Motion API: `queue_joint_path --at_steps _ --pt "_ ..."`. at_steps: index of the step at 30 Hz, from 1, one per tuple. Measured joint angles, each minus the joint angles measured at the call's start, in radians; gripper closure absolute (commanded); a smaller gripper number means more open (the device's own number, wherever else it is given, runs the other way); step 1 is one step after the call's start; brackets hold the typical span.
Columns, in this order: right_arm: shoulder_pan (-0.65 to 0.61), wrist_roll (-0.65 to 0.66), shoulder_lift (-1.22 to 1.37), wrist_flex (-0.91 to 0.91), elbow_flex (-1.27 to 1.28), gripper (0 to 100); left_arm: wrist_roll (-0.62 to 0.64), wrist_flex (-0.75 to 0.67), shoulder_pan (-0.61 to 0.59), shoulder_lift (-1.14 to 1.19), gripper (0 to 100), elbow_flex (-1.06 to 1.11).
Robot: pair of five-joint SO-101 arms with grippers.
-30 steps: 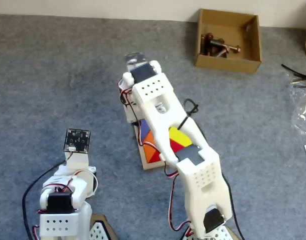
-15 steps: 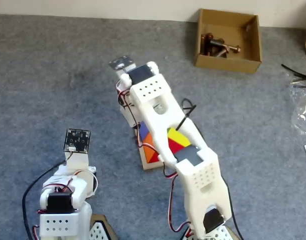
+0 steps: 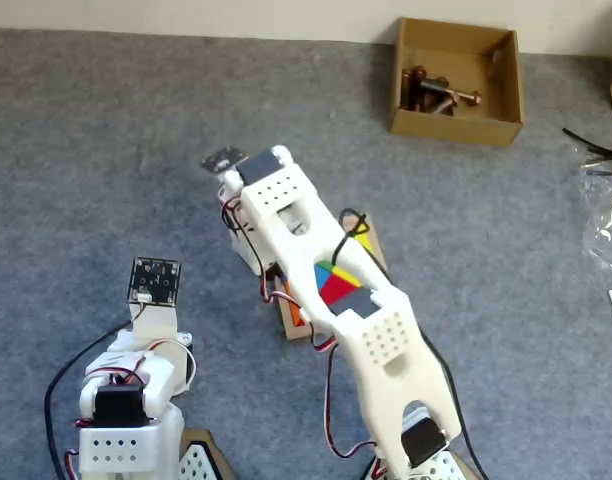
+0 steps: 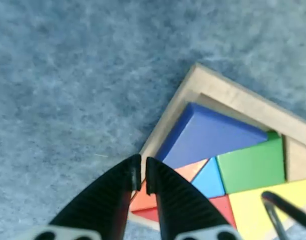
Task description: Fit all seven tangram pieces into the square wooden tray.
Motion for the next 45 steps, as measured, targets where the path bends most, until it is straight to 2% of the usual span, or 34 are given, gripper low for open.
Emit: queue_joint_path --at_steps 15,33,40,45 --pt "0.035 0.005 0.000 -0.121 0.000 99.3 0.000 0.000 0.000 0.000 99 0.000" --pt "0.118 0.005 0.000 -0.127 0.002 99.2 0.000 0.000 0.000 0.000 99 0.000" --pt "0.120 -0.025 -0.008 0.060 -0.103 99.2 0.000 0.000 0.000 0.000 99 0.000" --pt "0.153 -0.078 -0.098 0.078 -0.160 99.3 0.000 0.000 0.000 0.000 99 0.000"
